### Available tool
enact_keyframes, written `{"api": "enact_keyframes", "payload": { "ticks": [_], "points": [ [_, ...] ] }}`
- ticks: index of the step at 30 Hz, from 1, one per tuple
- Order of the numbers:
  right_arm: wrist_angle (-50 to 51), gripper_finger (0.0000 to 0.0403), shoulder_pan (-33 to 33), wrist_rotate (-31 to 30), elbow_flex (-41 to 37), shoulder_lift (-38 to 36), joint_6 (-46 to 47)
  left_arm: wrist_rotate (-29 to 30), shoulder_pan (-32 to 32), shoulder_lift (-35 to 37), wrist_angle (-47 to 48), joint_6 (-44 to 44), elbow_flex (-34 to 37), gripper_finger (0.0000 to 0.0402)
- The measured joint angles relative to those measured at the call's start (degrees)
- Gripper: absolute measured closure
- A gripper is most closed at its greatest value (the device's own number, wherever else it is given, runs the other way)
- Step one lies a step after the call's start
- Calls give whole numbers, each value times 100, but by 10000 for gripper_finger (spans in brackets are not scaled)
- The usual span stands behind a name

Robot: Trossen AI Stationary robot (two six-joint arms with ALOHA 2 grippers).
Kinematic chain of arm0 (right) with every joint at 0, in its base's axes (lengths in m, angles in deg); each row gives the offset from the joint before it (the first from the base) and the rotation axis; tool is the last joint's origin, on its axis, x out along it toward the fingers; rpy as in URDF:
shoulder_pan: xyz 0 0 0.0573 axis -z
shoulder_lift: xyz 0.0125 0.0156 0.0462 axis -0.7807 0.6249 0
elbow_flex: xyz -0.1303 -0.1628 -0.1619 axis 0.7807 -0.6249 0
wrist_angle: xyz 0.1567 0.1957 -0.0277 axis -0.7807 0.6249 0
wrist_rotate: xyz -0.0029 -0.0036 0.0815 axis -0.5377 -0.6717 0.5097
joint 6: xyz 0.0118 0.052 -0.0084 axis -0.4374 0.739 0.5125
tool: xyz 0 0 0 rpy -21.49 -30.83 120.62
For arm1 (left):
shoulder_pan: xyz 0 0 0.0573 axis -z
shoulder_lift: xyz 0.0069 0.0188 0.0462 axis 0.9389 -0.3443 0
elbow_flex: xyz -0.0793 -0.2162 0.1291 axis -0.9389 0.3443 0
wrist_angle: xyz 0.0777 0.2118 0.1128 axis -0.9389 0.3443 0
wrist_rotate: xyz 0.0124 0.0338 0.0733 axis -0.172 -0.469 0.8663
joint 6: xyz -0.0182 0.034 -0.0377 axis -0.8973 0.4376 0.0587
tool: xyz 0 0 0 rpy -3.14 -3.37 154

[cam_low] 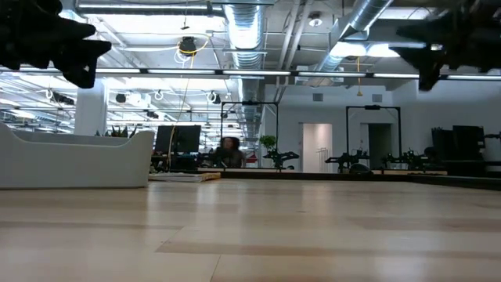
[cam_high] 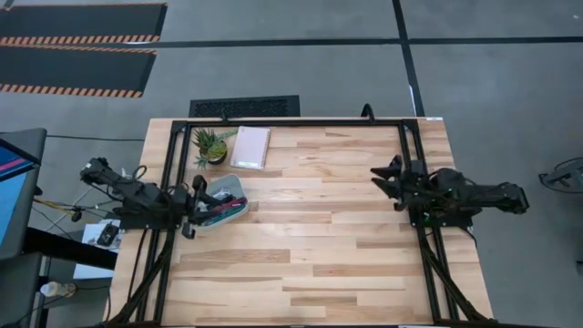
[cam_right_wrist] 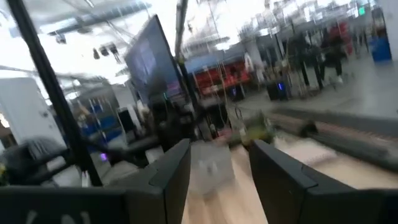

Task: Pick and place USB-C Cables
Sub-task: Return to Home Position

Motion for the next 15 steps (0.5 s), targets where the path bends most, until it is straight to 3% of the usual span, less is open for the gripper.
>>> {"api": "enact_keyframes", "payload": {
  "ticks": [7, 15],
  "points": [
    [494, 214, -1, -4, -199, 9, 198, -686, -296, 9, 2, -149, -3, 258],
    [672, 214, -4, 0, -203, 3, 198, -868, -607, -16, 36, -349, -1, 258]
  ]
}}
